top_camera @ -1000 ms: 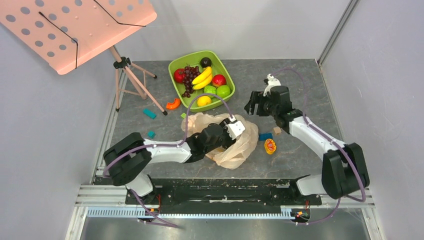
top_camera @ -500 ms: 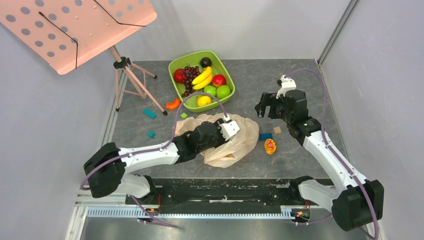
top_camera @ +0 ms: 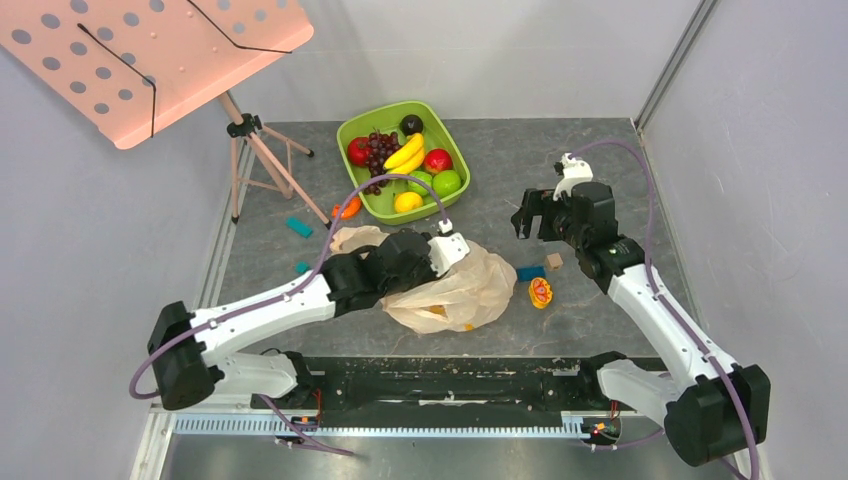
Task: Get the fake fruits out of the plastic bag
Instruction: Take out the fake fruit from the plastic bag, then place the fake fruit in the bin.
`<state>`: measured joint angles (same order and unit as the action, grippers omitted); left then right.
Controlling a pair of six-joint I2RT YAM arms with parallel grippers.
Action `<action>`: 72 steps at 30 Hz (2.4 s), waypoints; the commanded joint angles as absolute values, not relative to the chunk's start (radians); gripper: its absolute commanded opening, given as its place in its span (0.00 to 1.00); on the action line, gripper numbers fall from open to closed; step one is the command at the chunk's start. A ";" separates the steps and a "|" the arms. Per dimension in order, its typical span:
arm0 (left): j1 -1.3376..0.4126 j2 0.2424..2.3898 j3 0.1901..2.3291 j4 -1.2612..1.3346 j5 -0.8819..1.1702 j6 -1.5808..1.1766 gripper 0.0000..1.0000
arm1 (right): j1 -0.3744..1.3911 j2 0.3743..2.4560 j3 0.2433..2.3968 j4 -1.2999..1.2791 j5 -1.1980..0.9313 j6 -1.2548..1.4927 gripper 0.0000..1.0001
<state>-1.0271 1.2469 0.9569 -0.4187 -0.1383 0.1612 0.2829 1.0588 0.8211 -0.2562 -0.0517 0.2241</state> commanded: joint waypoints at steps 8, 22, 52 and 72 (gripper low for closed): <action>-0.995 1.223 1.006 -0.556 -0.323 0.147 0.41 | 0.277 0.924 0.738 -0.178 -0.545 0.140 0.96; -0.980 1.235 1.020 -0.502 -0.274 0.111 0.40 | 0.278 0.883 0.394 0.099 -0.522 0.539 0.98; -0.979 1.062 1.161 -0.577 -0.048 0.106 0.41 | 0.354 1.100 0.557 -0.070 -0.006 0.293 0.00; -0.663 1.327 1.340 -0.224 -0.055 0.100 0.42 | 0.353 0.891 0.519 -0.181 -0.087 0.178 0.00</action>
